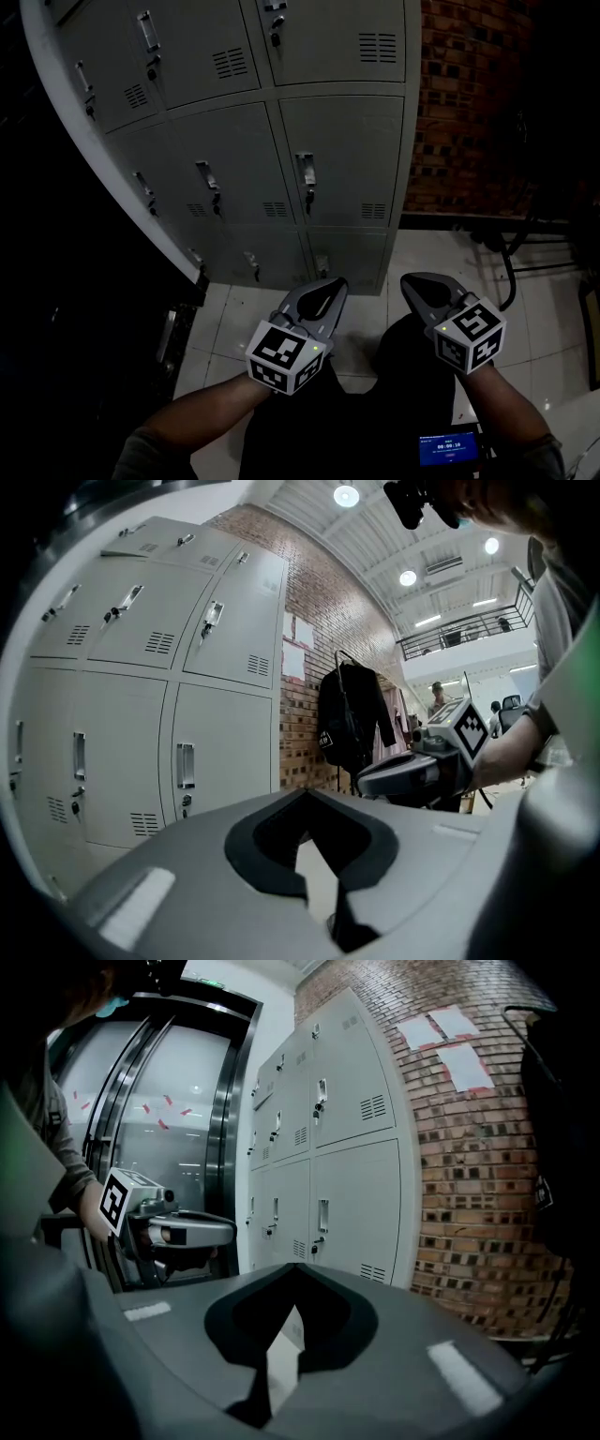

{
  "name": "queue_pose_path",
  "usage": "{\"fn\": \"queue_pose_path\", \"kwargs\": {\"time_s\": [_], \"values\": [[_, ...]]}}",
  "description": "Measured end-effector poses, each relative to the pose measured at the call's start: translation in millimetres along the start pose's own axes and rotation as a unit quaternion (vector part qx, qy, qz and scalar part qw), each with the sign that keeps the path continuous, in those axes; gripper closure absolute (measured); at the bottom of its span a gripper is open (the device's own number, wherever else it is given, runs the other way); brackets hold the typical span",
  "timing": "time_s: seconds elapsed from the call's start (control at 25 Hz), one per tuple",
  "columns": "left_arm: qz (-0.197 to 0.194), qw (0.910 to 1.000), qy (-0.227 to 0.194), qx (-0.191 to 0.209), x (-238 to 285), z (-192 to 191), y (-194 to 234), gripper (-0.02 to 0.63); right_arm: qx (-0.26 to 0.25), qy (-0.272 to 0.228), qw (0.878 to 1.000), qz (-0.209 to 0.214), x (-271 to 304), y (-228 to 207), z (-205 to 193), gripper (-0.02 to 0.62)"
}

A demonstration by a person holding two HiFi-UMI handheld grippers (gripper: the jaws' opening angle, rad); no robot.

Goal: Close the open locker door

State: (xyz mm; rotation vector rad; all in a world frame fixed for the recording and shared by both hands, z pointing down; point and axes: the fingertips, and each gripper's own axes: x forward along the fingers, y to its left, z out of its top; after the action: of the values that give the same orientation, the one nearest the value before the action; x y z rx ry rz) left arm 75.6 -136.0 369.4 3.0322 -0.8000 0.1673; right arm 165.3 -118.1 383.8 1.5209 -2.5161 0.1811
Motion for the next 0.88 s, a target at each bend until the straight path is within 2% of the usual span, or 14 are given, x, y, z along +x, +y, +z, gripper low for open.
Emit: {"fn": "queue_pose_path", "kwargs": {"time_s": [0.88], "values": [[0.015, 0.9999, 0.006, -0.004, -6, -7, 15, 0.609, -0.005, -0.002, 1.000, 0.007, 2, 6, 2, 0.591]]}}
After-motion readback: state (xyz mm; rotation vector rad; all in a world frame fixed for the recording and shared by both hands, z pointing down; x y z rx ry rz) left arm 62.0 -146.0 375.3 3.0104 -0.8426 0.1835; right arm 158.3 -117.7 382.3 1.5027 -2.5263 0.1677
